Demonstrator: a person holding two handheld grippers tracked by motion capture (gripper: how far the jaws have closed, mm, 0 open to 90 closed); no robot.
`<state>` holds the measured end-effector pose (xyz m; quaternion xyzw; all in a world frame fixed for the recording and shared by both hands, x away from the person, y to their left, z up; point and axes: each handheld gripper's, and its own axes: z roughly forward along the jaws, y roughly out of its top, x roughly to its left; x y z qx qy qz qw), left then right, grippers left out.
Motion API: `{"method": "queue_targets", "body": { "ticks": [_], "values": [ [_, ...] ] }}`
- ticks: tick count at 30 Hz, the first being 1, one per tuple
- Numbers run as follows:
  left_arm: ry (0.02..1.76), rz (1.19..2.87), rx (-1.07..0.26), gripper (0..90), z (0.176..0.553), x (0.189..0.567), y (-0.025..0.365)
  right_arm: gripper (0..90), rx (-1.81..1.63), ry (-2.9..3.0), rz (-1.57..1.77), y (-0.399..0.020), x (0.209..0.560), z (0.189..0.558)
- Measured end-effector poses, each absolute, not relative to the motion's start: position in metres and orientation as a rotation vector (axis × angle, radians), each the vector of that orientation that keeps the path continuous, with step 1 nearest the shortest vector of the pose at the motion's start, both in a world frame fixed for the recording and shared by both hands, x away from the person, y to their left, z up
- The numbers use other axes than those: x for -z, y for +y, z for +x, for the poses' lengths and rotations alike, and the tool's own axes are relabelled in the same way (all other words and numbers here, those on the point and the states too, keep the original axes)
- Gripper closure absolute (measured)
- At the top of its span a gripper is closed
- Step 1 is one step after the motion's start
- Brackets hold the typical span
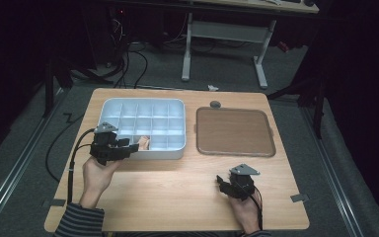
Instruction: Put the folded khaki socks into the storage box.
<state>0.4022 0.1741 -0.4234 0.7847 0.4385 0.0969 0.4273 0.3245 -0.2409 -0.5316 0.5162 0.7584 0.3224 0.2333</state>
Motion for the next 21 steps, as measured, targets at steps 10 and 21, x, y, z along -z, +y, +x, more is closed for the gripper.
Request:
{"method": "queue_targets", "body": {
  "ticks": [10, 21],
  "values": [
    [1.082, 1.938, -0.209, 50.6, 0.392, 0.426, 0.176, 39.5, -0.888, 2.084, 1.417, -0.241, 0.532, 0.324],
    [1.083, 1.933, -0.204, 49.6, 0.381, 0.432, 0.177, 39.5, -0.887, 2.086, 1.415, -0.241, 0.532, 0.324]
  ]
}}
